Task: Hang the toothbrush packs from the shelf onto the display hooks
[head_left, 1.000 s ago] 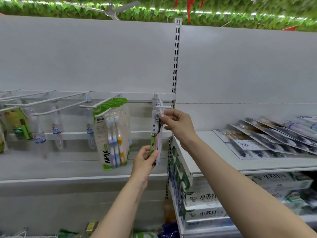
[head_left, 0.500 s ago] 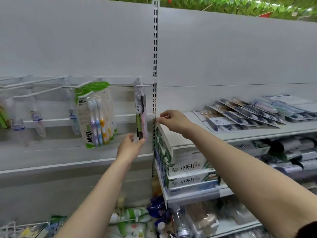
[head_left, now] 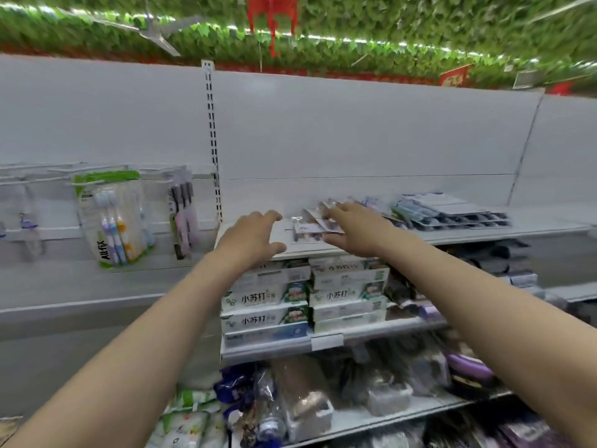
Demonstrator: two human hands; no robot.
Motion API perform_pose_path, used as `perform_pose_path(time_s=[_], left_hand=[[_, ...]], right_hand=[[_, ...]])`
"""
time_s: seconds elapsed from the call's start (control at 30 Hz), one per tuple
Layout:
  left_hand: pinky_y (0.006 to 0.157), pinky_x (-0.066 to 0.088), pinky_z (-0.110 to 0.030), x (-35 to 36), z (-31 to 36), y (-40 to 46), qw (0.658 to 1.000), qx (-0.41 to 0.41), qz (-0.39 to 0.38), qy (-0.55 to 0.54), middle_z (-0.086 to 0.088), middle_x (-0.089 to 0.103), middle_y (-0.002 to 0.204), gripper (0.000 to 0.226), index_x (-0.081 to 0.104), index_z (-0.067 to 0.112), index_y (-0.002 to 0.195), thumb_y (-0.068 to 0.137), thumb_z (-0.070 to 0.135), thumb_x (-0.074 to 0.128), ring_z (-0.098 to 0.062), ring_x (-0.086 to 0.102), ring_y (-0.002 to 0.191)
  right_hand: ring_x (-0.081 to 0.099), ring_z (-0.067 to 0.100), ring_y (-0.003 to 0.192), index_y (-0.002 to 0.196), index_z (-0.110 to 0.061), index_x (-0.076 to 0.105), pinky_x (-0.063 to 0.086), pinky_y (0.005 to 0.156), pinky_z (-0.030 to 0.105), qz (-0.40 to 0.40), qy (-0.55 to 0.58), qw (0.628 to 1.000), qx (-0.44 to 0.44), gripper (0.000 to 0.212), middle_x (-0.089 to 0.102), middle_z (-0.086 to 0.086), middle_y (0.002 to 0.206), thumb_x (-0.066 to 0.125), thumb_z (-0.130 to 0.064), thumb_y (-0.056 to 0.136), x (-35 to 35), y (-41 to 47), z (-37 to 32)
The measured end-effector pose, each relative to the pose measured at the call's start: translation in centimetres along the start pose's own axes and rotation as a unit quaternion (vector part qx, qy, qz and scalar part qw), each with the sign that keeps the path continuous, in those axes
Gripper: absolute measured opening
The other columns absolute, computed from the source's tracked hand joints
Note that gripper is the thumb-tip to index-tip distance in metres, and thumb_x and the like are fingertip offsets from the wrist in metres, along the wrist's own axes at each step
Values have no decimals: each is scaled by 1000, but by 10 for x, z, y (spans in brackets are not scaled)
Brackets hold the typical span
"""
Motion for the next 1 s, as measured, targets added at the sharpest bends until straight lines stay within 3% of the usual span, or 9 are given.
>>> perform_pose_path(time_s=[0.23,0.5,0.83,1.0], left_hand=[[103,44,-45,29,145,-19,996,73,-41,2,-7,49,144,66,39,25,145,90,53,62,-27,48,130],[101,46,-43,61,247,12,989,133,-53,30,-4,53,142,63,45,21,141,91,56,59,-25,50,128],[100,46,-42,124,336,128,985,173,-25,12,-4,56,137,59,47,20,138,91,54,58,-24,52,124],[97,46,-40,155,366,211,992,126,-6,-14,-6,57,135,57,51,21,135,92,57,55,-27,52,124]], right_hand=[[41,27,137,148,-19,42,42,107,43,10,22,999,45,59,44,7,149,54,-48,98,-16,-110,99],[45,24,133,146,-24,45,45,104,43,31,67,992,107,56,46,4,149,50,-53,98,-14,-164,195],[39,24,139,147,-23,42,40,108,41,28,39,989,139,54,44,5,151,49,-49,101,7,-141,346],[42,24,136,145,-18,47,40,107,38,6,39,989,143,53,48,6,148,51,-48,100,17,-86,433]])
Point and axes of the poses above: each hand's wrist, its own y-axis towards the middle knuckle, its own x-axis out of the palm, z = x × y, the point moved 6 cm from there along y, towards the middle knuckle
